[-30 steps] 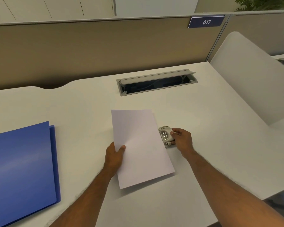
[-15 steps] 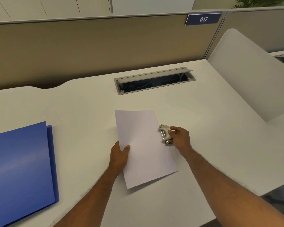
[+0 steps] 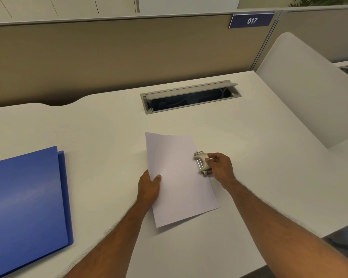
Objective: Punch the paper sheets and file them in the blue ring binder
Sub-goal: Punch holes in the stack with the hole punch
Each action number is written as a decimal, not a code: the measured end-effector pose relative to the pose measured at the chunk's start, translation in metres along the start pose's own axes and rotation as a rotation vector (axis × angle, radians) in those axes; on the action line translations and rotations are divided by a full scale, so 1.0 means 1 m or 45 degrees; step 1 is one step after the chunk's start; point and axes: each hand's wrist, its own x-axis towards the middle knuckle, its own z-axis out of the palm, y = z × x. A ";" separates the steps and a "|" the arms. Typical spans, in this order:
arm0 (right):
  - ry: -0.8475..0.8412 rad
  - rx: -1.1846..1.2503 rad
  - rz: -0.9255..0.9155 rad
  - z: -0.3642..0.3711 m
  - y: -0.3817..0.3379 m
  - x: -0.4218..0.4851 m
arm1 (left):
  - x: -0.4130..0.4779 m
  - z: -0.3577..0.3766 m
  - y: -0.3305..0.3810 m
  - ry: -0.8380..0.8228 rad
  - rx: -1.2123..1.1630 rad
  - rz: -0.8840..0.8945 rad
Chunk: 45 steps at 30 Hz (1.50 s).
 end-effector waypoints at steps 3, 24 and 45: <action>0.031 -0.057 0.006 -0.003 -0.001 0.003 | 0.001 0.000 0.001 -0.010 0.021 -0.026; -0.148 -0.124 0.163 -0.018 -0.023 -0.003 | 0.011 0.000 0.007 0.039 -0.008 -0.087; -0.314 -0.456 0.402 -0.030 -0.034 0.016 | 0.017 0.001 0.005 0.044 -0.011 -0.108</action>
